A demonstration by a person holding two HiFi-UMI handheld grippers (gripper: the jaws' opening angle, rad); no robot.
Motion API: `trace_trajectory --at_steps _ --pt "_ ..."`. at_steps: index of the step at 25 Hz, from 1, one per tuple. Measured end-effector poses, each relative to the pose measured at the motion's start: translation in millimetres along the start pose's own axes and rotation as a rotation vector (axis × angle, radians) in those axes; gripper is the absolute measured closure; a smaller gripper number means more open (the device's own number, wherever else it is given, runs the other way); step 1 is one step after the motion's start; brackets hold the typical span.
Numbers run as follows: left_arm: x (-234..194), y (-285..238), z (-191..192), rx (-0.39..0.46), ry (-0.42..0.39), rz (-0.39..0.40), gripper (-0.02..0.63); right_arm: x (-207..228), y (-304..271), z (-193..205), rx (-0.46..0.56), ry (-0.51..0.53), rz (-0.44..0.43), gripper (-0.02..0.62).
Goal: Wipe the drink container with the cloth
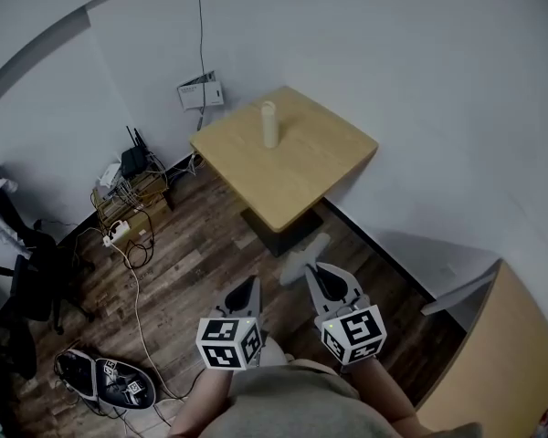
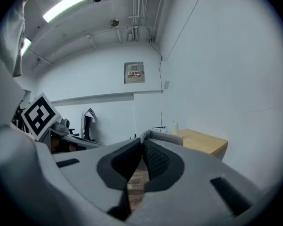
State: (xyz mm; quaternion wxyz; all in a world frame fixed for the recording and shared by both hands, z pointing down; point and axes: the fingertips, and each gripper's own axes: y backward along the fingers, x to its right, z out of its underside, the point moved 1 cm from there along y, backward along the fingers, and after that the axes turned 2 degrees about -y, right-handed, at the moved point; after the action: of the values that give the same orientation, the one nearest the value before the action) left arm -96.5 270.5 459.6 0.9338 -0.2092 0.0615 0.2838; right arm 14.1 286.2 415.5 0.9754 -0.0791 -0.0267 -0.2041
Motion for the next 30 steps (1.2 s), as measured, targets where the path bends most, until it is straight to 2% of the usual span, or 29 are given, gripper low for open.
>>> trace_trajectory --at_steps 7,14,18,30 --pt "-15.8 -0.2 1.4 -0.007 0.033 -0.032 0.604 -5.1 -10.2 3.3 -0.019 0.0 -0.019 0.588" --pt "-29.1 -29.4 -6.0 -0.015 0.039 -0.016 0.604 8.9 -40.5 3.1 -0.035 0.001 -0.02 0.588" --pt "-43.3 -54.0 -20.5 -0.005 0.037 -0.005 0.604 20.1 -66.9 -2.3 -0.045 0.03 -0.019 0.588" --pt "-94.0 -141.2 -75.4 -0.015 0.015 0.038 0.604 63.1 -163.9 -20.4 -0.094 0.012 -0.004 0.588"
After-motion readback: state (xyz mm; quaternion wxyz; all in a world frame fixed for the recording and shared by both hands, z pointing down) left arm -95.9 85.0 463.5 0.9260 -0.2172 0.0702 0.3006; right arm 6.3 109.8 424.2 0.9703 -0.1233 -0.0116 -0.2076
